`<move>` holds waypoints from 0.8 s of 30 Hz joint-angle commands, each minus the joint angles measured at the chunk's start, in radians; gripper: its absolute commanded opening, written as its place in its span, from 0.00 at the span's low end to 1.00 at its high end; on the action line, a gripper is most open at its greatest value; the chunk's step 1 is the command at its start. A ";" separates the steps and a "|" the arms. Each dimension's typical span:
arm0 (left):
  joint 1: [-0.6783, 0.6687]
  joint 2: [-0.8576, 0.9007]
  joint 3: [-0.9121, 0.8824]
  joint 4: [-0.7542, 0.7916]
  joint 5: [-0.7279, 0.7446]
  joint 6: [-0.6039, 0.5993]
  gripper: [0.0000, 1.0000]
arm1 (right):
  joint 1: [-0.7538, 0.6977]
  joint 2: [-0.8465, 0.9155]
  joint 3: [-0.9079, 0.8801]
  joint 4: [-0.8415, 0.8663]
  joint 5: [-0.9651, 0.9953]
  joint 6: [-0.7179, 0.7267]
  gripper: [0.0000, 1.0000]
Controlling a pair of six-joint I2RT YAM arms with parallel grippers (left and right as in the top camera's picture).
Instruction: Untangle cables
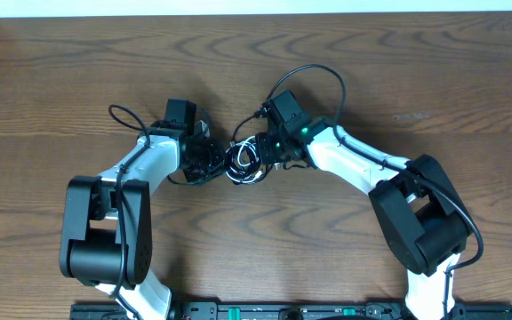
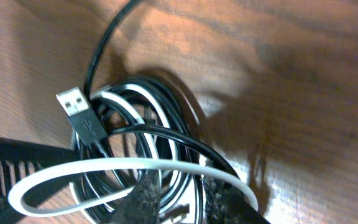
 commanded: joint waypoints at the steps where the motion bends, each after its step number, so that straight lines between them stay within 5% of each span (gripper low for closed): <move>1: 0.000 0.013 -0.016 -0.018 -0.025 0.024 0.08 | -0.018 0.003 0.006 0.008 -0.099 -0.016 0.24; 9: 0.000 0.013 -0.016 -0.014 -0.025 0.024 0.08 | -0.055 0.000 0.019 -0.028 -0.595 -0.072 0.28; 24: 0.000 0.013 -0.016 -0.014 -0.026 0.024 0.08 | -0.093 0.000 0.019 -0.116 -0.387 -0.091 0.29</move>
